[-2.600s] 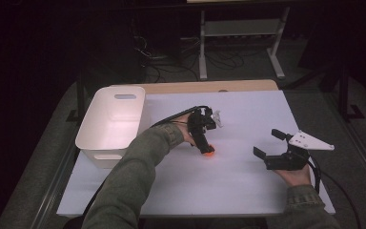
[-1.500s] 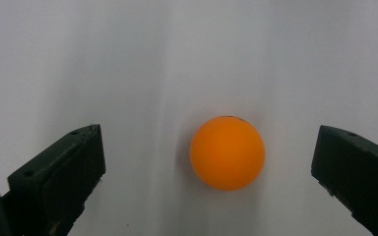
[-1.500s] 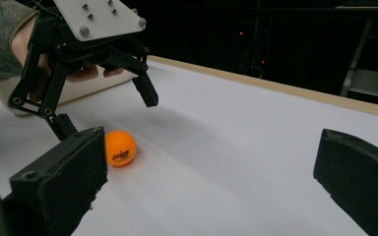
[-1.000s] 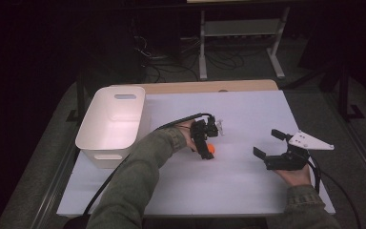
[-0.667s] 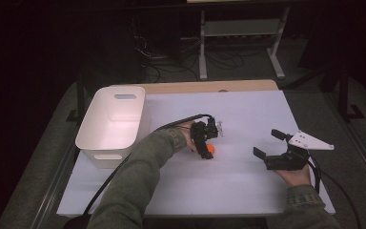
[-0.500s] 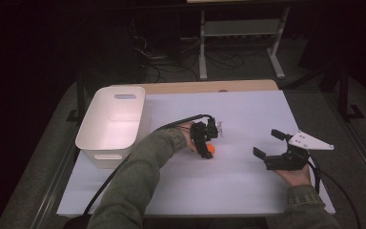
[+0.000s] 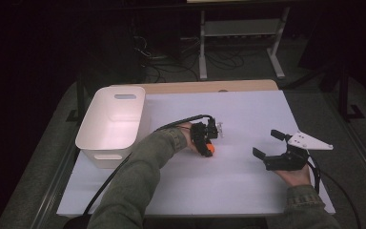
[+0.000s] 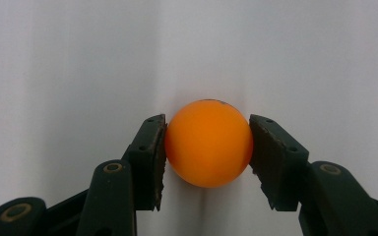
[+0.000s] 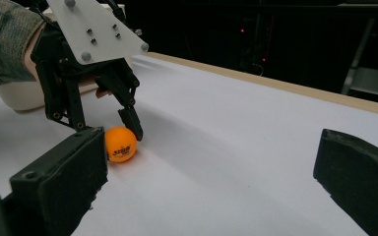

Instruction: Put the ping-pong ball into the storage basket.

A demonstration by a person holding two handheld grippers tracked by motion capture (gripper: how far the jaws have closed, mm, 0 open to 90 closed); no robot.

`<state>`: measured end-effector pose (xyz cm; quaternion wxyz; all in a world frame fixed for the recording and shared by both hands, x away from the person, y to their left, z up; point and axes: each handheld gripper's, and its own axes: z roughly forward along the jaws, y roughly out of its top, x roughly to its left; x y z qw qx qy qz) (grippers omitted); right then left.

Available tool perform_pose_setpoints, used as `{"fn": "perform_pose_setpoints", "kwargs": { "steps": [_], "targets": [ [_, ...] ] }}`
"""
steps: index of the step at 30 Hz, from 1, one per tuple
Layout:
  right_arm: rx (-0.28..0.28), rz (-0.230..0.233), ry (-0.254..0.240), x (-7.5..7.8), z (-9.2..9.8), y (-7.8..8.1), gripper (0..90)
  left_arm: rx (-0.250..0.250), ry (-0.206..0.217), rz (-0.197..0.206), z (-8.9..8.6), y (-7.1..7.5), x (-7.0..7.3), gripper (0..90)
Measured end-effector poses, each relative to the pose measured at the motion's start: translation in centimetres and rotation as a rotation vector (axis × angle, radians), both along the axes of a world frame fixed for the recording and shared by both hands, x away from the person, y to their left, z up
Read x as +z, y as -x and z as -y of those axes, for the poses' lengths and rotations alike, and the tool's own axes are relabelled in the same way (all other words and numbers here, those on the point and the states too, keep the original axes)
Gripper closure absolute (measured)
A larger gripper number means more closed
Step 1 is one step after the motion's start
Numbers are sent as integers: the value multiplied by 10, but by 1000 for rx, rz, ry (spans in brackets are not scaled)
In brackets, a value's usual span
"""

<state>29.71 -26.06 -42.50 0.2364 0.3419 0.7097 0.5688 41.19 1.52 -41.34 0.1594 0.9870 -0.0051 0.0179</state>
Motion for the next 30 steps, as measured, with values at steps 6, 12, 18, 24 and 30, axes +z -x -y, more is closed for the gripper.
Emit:
{"fn": "perform_pose_setpoints", "kwargs": {
  "steps": [6,12,18,24,30],
  "targets": [
    [1,1,0,0,0,0,0,5,11,11,-2,2,5,507],
    [0,6,-1,0,0,0,0,10,5,13,-3,3,10,507],
    [2,5,-1,0,0,1,0,12,6,18,-6,5,18,507],
    [1,7,-2,0,0,1,0,20,9,25,-11,7,27,507],
    [1,4,-3,1,-1,1,0,21,10,30,-13,10,36,507]
  ]
}}
